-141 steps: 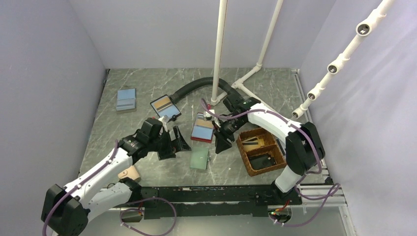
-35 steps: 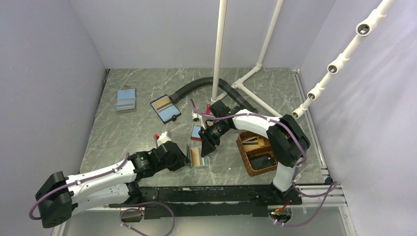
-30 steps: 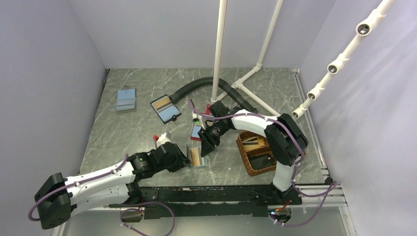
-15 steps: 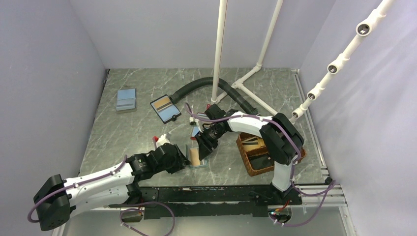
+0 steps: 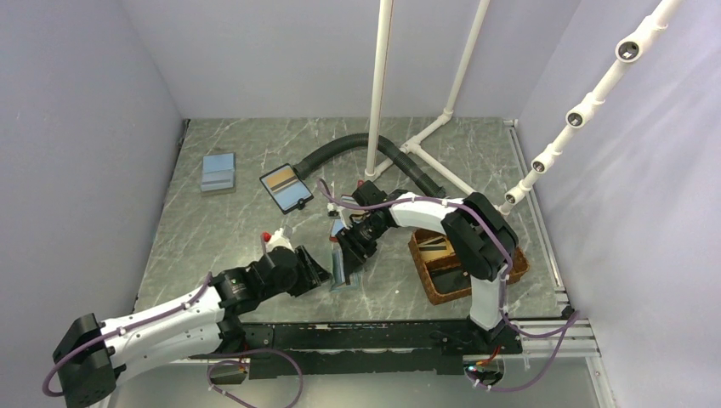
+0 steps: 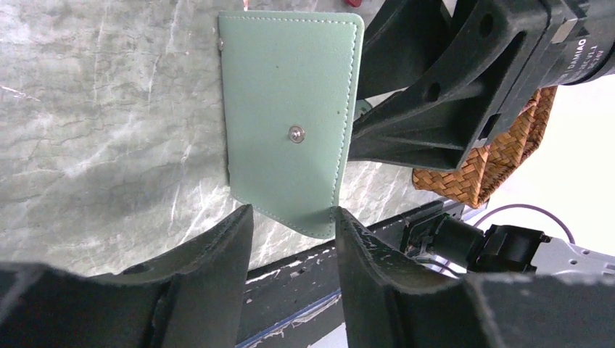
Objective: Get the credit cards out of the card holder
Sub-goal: Open the card holder at the center of the board.
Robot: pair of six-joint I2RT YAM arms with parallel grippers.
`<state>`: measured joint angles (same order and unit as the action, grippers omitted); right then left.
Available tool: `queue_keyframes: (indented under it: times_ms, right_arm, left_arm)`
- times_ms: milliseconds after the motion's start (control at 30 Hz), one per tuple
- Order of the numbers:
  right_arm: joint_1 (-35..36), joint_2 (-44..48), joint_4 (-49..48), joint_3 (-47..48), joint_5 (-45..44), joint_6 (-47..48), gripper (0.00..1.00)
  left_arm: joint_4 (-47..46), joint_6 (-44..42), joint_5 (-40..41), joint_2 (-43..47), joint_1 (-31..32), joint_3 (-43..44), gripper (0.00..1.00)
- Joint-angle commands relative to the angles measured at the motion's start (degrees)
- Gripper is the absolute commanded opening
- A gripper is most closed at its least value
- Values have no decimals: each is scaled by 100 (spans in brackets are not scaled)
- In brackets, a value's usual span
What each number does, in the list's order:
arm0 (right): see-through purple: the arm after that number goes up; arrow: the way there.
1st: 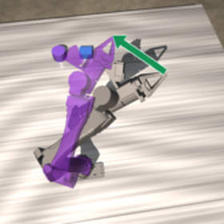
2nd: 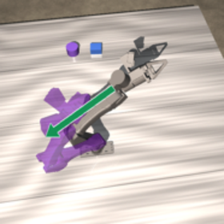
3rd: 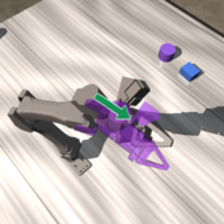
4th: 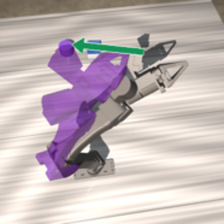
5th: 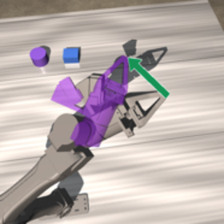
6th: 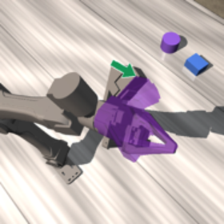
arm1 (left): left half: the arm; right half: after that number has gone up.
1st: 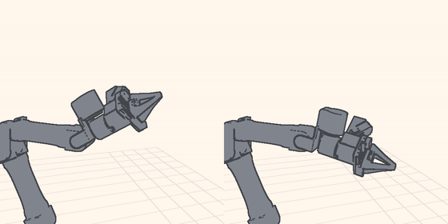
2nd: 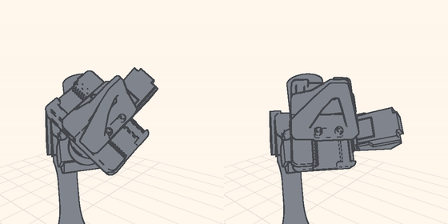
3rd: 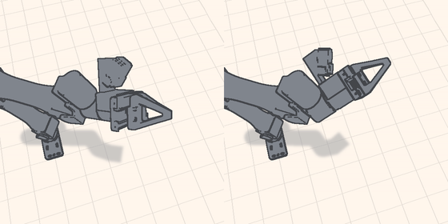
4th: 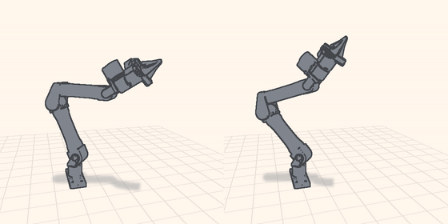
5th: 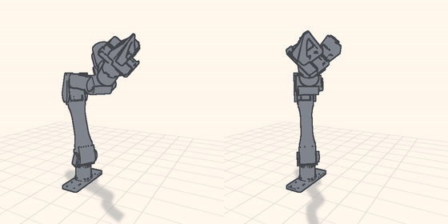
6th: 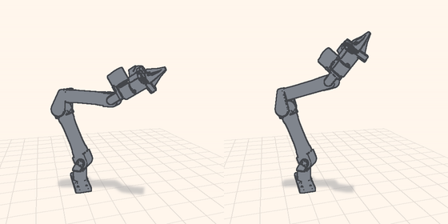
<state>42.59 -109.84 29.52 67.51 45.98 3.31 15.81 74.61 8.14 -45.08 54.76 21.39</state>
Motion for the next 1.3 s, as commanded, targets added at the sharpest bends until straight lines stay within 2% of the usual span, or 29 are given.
queue_keyframes:
  times_ms: [0, 167, 267, 367, 433, 567, 633, 733, 867, 967, 1133, 1200, 1267]
  right_arm:
    - [26, 1, -84, 124, -261, -102, 49]
    - [29, 30, -93, 148, -60, -102, 49]
    - [30, 50, -117, 140, 18, -119, 50]
    - [29, 46, -113, 140, -17, -120, 51]
    - [37, 27, -97, 164, -42, -105, 51]
    - [54, -17, -78, 209, -29, -119, 51]
    - [61, -36, -77, 226, -4, -123, 51]
    - [57, -46, -93, 219, 57, -152, 51]
    - [58, -42, -95, 219, 71, -164, 51]
    - [60, -33, -87, 212, 40, -152, 51]
    - [59, -5, -78, 206, -93, -140, 50]
    - [54, -2, -65, 201, -199, -136, 50]
    - [57, -23, -25, 221, -352, -130, 50]
  left_arm:
    - [-68, 56, -19, 140, -40, -120, 47]
    - [101, 111, -28, 58, -90, -107, 42]
    - [547, 195, 71, 1, -121, -3, 30]
    - [1098, 315, 255, 74, -140, 143, 29]
    - [933, 91, 262, 285, -141, 200, 37]
    - [386, -479, 176, 648, -141, 319, 67]
    - [339, -604, 62, 551, -146, 403, 77]
    - [121, -690, -227, 87, -150, 507, 83]
    - [8, -787, -464, -691, -149, 728, 84]
    - [277, -828, -445, -1167, -151, 1001, 77]
    - [910, -616, -155, -1272, -178, 1101, 44]
    - [1095, -453, -44, -1025, -206, 997, 37]
    - [1357, -211, 54, -813, -267, 854, 36]
